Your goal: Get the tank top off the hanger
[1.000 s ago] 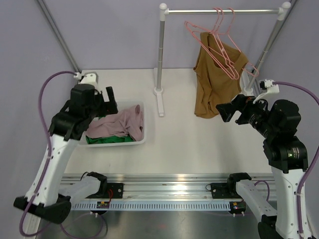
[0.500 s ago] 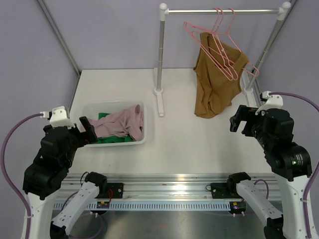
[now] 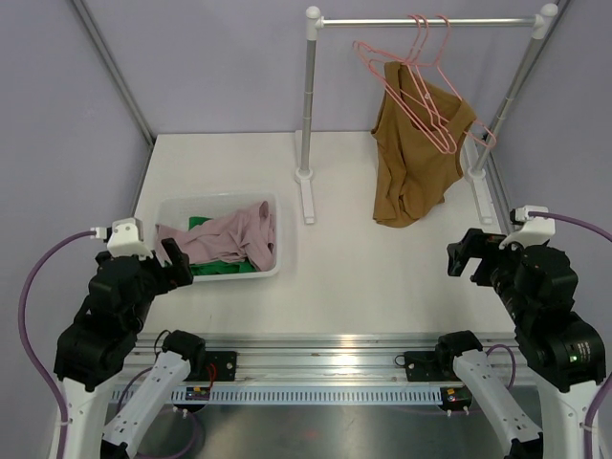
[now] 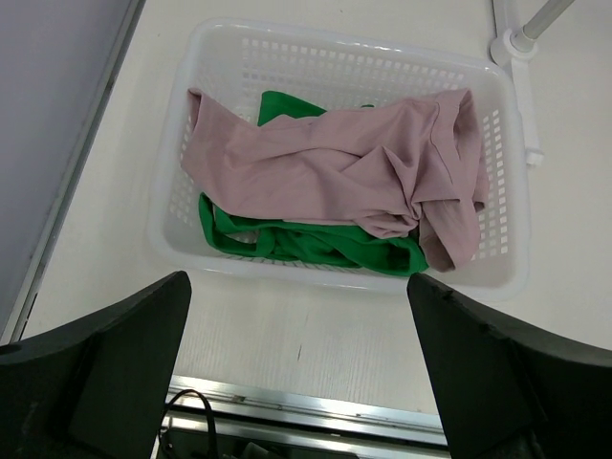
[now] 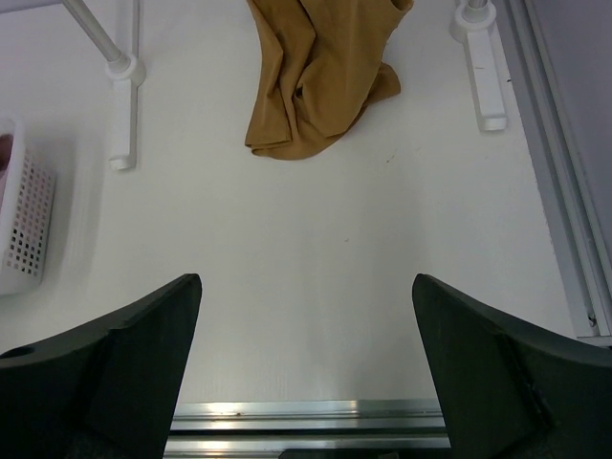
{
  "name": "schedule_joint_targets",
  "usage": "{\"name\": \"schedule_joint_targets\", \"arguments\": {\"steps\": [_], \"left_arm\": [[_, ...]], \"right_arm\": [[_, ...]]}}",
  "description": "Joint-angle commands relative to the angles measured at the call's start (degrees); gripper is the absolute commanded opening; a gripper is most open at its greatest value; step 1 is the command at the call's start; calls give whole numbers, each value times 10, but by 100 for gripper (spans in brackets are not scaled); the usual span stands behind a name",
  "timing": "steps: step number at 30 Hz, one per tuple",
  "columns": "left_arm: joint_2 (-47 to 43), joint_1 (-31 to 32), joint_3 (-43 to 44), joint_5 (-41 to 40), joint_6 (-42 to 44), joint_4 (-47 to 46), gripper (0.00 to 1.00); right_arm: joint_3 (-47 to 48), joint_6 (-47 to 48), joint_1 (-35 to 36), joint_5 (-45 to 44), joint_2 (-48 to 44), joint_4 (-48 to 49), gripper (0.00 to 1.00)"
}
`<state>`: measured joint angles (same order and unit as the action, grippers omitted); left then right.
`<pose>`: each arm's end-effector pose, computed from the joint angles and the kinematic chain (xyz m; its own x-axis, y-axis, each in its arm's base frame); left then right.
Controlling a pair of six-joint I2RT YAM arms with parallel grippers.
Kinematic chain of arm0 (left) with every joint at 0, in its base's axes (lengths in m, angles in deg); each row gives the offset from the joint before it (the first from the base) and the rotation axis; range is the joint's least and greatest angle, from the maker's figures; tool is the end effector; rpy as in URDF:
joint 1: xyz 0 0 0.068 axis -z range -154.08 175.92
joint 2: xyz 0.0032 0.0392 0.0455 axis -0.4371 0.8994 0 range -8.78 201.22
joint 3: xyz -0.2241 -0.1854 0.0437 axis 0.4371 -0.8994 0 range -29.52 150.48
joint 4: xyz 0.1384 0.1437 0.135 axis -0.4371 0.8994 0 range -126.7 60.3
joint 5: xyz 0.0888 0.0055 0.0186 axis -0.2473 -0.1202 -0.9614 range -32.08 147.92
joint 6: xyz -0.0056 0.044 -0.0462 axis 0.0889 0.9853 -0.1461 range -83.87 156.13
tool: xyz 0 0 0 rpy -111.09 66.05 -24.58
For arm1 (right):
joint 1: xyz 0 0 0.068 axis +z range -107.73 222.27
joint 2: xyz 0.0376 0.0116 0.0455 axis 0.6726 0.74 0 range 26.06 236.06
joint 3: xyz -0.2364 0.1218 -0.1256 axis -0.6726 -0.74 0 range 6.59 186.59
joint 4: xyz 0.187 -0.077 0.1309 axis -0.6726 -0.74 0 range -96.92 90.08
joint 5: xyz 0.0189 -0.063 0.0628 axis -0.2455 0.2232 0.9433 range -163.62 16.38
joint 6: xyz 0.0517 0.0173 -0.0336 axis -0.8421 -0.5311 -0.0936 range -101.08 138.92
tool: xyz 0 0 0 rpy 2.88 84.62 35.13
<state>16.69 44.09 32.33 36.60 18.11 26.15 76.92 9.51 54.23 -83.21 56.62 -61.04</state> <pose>0.0184 0.0129 0.3634 -0.3970 -0.1731 -0.9013 -0.1487 0.9812 -0.1229 0.0225 -0.0038 0.4029 -0.3600 0.0884 -0.9287 0.0063 0.9957 0.0924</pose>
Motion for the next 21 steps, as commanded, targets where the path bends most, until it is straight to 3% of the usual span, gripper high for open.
{"name": "schedule_joint_targets", "arguments": {"steps": [1,21], "left_arm": [[-2,0,-7,17,-1,-39,99],[-3,0,-26,19,4,-87,99]], "right_arm": [[-5,1,3,1,10,18,100],[-14,-3,4,19,31,22,99]]}}
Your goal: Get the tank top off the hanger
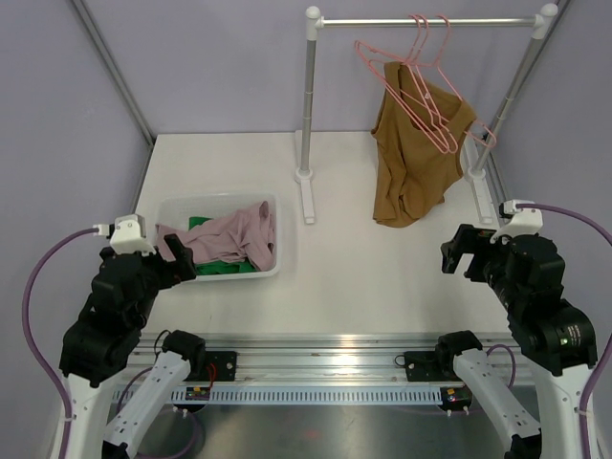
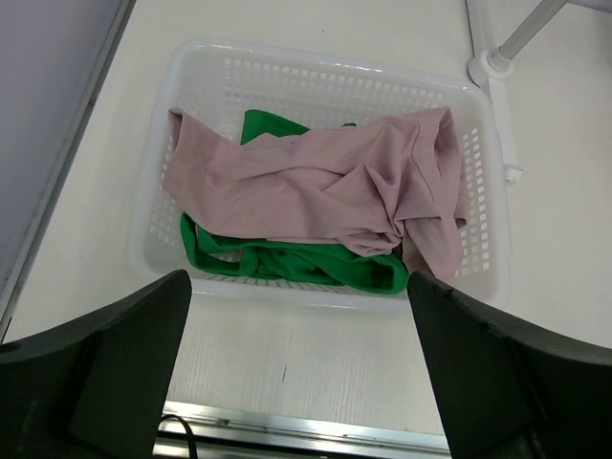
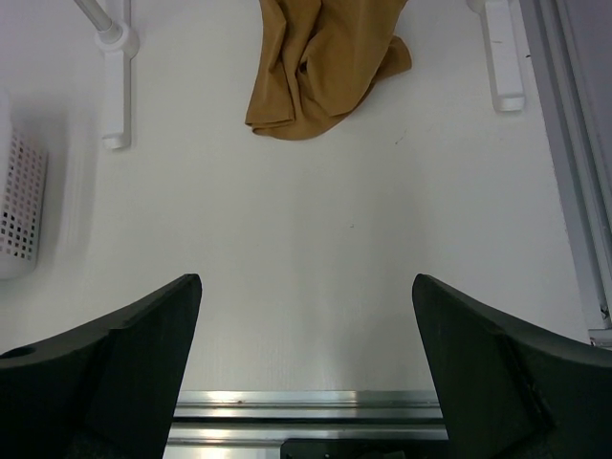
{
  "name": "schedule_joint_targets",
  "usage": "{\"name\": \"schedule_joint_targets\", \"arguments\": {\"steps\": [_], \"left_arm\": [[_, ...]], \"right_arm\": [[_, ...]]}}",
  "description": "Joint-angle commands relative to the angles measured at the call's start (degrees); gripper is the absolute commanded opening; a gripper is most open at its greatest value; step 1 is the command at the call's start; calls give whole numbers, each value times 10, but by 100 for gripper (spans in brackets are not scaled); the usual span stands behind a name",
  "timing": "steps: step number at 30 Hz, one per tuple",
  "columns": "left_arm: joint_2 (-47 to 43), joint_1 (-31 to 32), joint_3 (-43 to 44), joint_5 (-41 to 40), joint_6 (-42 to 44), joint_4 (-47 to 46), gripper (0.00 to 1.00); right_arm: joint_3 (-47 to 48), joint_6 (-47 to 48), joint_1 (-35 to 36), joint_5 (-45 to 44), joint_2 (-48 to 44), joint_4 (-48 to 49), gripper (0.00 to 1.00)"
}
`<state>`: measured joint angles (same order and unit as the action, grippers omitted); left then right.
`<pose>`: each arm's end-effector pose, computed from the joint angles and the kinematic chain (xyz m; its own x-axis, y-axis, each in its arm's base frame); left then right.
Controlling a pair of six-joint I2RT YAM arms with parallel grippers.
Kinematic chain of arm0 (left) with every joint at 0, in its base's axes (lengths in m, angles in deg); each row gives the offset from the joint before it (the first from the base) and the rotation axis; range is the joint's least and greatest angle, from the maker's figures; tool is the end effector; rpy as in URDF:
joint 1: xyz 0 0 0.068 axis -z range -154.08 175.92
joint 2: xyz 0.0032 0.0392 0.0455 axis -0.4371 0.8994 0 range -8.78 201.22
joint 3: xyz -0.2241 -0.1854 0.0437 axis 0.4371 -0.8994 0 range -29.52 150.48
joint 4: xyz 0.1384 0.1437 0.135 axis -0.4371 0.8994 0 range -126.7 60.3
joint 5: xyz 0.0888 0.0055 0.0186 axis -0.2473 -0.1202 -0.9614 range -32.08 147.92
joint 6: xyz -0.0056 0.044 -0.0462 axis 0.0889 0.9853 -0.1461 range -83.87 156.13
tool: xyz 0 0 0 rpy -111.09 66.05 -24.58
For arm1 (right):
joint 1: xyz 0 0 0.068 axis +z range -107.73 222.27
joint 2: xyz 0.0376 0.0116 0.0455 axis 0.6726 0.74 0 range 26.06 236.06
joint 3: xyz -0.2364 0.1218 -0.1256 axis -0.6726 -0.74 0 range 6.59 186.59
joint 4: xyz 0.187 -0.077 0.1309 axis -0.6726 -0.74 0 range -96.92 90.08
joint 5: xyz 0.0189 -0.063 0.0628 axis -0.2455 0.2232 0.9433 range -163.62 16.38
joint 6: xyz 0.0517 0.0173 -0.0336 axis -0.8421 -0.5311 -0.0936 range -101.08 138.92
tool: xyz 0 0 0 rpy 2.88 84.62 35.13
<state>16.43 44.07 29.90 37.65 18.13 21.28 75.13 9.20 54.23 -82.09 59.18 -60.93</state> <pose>0.0265 0.0093 0.3617 -0.3615 -0.1866 -0.9135 -0.1268 0.9805 -0.1501 0.0391 0.0007 0.3947 -0.4292 0.0797 -0.8997 -0.0027 0.9960 0.0895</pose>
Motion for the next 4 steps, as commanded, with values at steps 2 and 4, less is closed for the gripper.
{"name": "schedule_joint_targets", "arguments": {"steps": [2,4], "left_arm": [[3,1,-1,8,4,-39,99],[5,1,1,7,4,-40,99]], "right_arm": [[4,0,4,13,8,21,99],[4,0,4,13,10,22,100]]}}
